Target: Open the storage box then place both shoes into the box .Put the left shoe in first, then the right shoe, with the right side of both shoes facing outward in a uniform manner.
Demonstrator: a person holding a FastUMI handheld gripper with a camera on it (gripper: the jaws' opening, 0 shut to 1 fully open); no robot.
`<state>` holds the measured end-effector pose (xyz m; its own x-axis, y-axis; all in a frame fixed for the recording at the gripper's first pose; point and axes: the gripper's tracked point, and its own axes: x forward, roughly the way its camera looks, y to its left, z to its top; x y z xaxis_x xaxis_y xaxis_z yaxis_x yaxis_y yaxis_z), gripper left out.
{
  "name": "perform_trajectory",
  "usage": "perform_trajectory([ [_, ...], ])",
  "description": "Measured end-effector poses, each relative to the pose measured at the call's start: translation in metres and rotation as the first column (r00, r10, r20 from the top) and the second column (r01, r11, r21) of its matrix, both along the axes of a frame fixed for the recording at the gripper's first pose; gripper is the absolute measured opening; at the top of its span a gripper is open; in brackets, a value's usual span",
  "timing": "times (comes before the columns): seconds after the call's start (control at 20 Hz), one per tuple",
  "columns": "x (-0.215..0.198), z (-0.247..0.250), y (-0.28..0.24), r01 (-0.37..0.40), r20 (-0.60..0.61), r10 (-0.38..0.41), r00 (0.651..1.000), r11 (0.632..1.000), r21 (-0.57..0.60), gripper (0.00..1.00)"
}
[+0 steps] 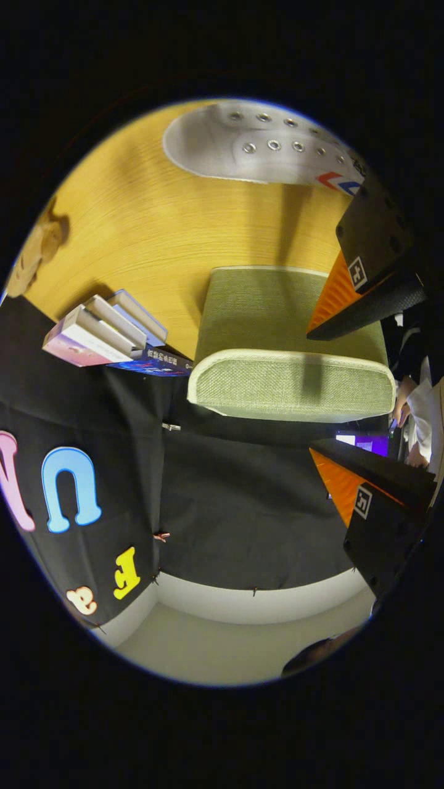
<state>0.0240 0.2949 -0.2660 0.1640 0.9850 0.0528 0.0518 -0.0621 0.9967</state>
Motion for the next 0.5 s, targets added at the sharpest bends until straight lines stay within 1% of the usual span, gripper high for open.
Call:
perform_trajectory([
  [0.1, -0.007, -0.009, 0.013, -0.038, -0.029, 0.038, 0.999, 0.999, 0.006, 0.96],
  [0.2, -0.015, -0.009, 0.02, -0.067, -0.051, 0.069, 0.996, 0.997, 0.036, 0.96],
  [0.3, -0.017, -0.006, 0.023, -0.069, -0.079, 0.076, 0.994, 0.994, 0.088, 0.96],
  [0.4, -0.017, -0.003, 0.024, -0.059, -0.107, 0.073, 0.992, 0.99, 0.132, 0.6],
  [0.5, -0.022, 0.002, 0.02, -0.07, -0.085, 0.086, 0.993, 0.982, 0.176, 0.52],
])
